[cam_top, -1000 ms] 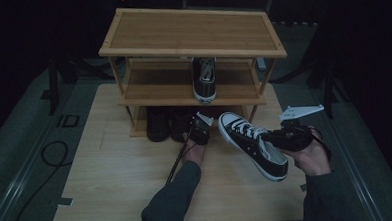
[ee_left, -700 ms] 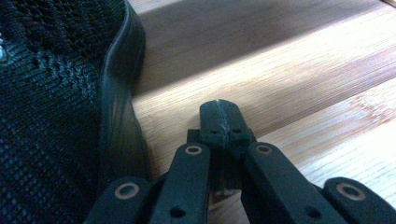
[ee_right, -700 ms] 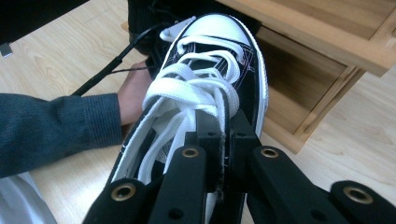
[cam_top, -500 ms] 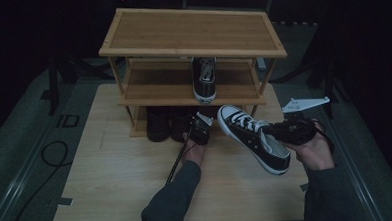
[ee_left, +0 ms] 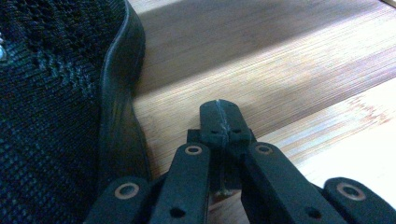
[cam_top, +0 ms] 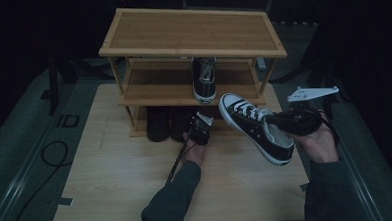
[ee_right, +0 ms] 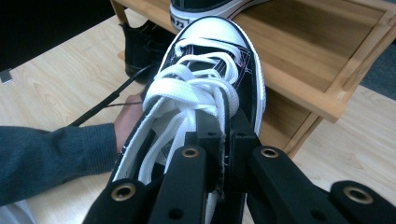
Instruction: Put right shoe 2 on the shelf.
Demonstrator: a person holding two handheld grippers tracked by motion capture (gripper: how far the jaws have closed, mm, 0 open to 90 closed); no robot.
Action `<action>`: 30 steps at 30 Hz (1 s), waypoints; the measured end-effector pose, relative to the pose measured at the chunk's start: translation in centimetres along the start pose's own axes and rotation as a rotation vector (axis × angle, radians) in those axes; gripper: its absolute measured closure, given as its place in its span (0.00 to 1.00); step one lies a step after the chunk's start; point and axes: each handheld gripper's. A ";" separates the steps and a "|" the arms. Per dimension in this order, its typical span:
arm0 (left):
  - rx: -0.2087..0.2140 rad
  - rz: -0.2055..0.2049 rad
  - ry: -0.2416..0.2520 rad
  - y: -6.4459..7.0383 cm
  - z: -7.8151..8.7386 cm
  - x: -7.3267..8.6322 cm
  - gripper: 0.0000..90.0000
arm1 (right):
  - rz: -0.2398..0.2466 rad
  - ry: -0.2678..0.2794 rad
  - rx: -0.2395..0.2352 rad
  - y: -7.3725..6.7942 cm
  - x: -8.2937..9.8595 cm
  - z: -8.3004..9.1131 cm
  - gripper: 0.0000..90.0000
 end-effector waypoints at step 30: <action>0.002 -0.007 -0.005 -0.1 0.0 0.0 1.00 | -0.054 -0.024 0.082 3.1 -3.6 -3.2 0.97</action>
Point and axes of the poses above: each handheld gripper's, and its own axes: z roughly backward along the jaws, x roughly out of its underside, y roughly to its right, and after that the axes turned 4 degrees about x, right-handed
